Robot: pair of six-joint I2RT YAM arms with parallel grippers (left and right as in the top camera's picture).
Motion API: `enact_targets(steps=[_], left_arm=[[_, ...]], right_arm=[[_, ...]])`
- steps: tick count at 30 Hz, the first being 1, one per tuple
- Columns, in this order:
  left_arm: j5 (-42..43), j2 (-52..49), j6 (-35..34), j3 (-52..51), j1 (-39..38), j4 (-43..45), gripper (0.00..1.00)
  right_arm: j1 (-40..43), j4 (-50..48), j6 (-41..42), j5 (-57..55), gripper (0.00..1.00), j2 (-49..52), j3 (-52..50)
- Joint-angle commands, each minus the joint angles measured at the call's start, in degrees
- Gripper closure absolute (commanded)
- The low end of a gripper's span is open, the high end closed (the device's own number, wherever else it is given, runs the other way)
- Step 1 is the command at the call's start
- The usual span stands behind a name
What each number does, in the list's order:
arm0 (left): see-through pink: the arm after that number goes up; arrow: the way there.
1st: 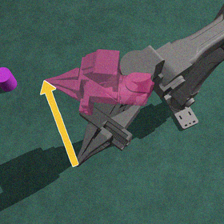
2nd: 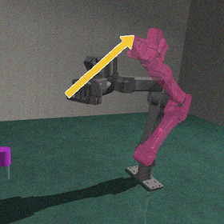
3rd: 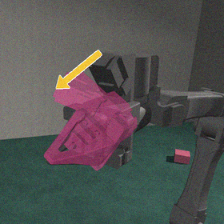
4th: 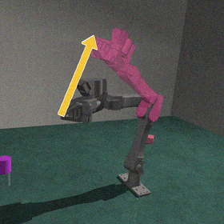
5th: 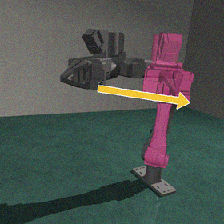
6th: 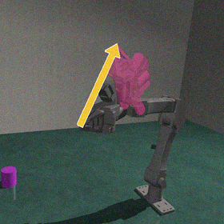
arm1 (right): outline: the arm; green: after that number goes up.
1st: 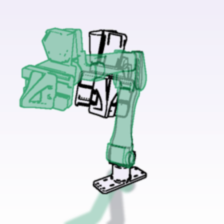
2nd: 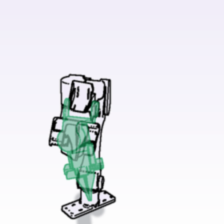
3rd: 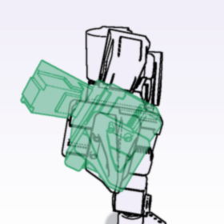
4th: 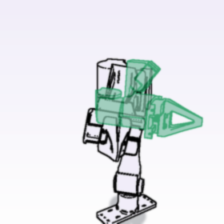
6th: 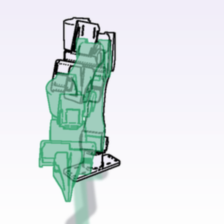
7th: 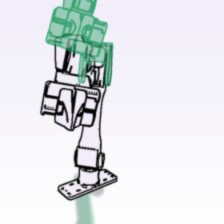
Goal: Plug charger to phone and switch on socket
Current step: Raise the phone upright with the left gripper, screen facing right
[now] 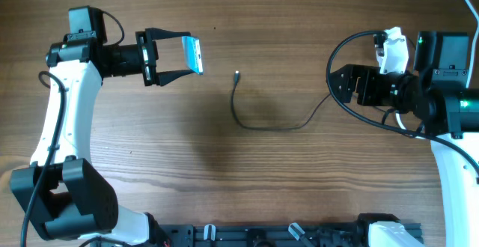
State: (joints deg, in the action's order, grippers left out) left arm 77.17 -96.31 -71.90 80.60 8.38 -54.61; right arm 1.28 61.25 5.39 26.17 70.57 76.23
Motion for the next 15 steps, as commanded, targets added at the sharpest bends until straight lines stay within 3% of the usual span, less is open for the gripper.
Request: enact_targets(steps=[1, 10, 15], left_arm=[[3.39, 1.55, -0.37, 0.09, 0.42, 0.17, 0.43], [1.95, 1.55, 1.11, 0.09, 0.42, 4.87, 0.43], [-7.91, 1.55, 1.11, 0.09, 0.42, 5.16, 0.44]], right_arm=[[-0.2, -0.11, 0.81, 1.33, 0.03, 0.59, 0.9], [-0.2, -0.13, 0.83, 1.33, 0.03, 0.59, 0.9], [-0.2, -0.13, 1.25, 1.33, 0.03, 0.59, 0.9]])
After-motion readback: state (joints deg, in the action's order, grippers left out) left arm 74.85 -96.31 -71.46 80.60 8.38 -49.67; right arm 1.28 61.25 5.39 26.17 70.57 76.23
